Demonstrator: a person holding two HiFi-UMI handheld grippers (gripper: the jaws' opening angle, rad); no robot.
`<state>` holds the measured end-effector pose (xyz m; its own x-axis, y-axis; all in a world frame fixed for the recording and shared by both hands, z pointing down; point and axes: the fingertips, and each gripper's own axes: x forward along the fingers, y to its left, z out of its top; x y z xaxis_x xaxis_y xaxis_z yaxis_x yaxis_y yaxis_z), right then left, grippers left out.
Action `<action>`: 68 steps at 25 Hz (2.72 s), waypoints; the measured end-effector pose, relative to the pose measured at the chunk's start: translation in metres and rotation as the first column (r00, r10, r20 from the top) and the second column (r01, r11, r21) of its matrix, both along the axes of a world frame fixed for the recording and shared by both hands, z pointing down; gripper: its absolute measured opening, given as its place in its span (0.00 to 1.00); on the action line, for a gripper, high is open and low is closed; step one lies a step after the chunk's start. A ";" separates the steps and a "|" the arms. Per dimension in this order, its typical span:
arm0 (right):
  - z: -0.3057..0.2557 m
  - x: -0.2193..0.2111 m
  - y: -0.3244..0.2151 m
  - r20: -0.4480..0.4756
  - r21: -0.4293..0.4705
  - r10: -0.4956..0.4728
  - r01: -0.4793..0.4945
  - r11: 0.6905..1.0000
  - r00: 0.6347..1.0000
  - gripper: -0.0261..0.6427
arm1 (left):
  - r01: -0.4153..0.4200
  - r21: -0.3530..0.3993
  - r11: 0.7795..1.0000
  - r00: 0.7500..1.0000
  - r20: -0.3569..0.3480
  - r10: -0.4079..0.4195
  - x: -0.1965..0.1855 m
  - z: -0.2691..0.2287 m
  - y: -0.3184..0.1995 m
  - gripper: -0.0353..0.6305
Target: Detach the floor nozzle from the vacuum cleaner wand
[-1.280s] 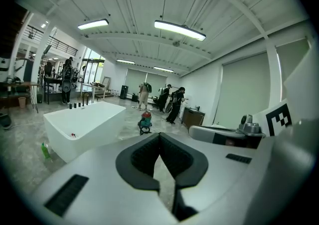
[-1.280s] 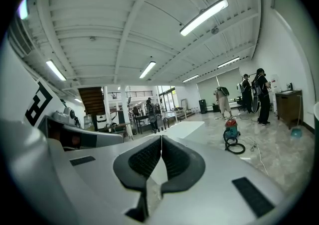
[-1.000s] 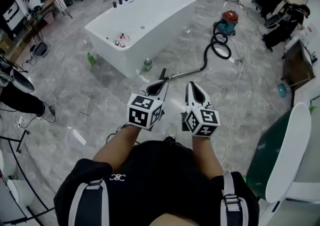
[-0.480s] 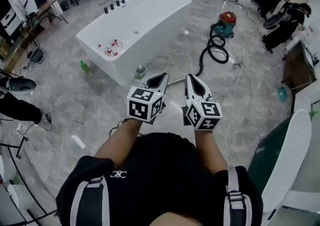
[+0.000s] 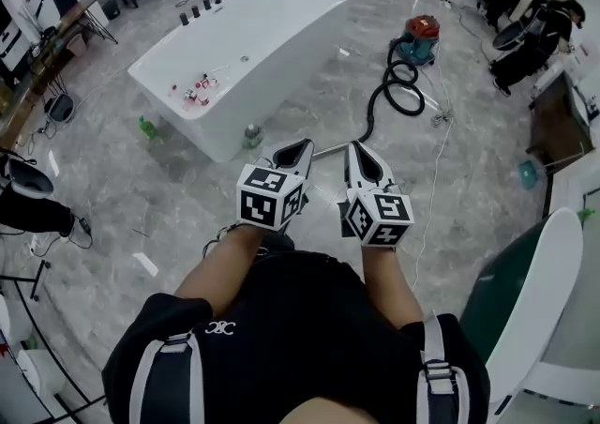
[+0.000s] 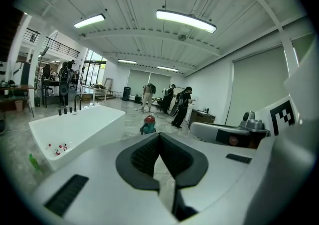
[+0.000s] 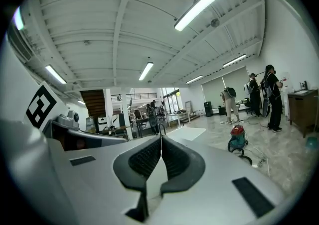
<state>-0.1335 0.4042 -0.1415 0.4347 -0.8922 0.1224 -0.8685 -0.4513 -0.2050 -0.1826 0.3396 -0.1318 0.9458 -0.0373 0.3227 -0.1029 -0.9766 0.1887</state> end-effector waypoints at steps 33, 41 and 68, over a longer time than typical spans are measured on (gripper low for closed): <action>0.025 0.243 -0.193 -0.019 -0.144 0.019 -0.021 0.989 1.000 0.06 | -0.036 -0.059 0.998 0.999 0.034 0.038 0.259 0.030 -0.206 0.07; 0.046 0.297 -0.260 -0.051 -0.209 -0.011 0.000 0.978 0.999 0.06 | -0.006 -0.085 0.996 0.997 0.078 0.013 0.309 0.056 -0.275 0.07; 0.319 0.337 -0.430 0.128 -0.541 -0.750 0.680 0.495 0.649 0.06 | 0.582 -0.209 0.786 0.756 0.497 -0.427 0.286 0.319 -0.399 0.07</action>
<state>0.2034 -0.0262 0.1773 -0.2825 -0.7140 0.6406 -0.9403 0.3384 -0.0374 0.1039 -0.0592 0.1871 0.5957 -0.2890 0.7494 -0.7027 -0.6395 0.3119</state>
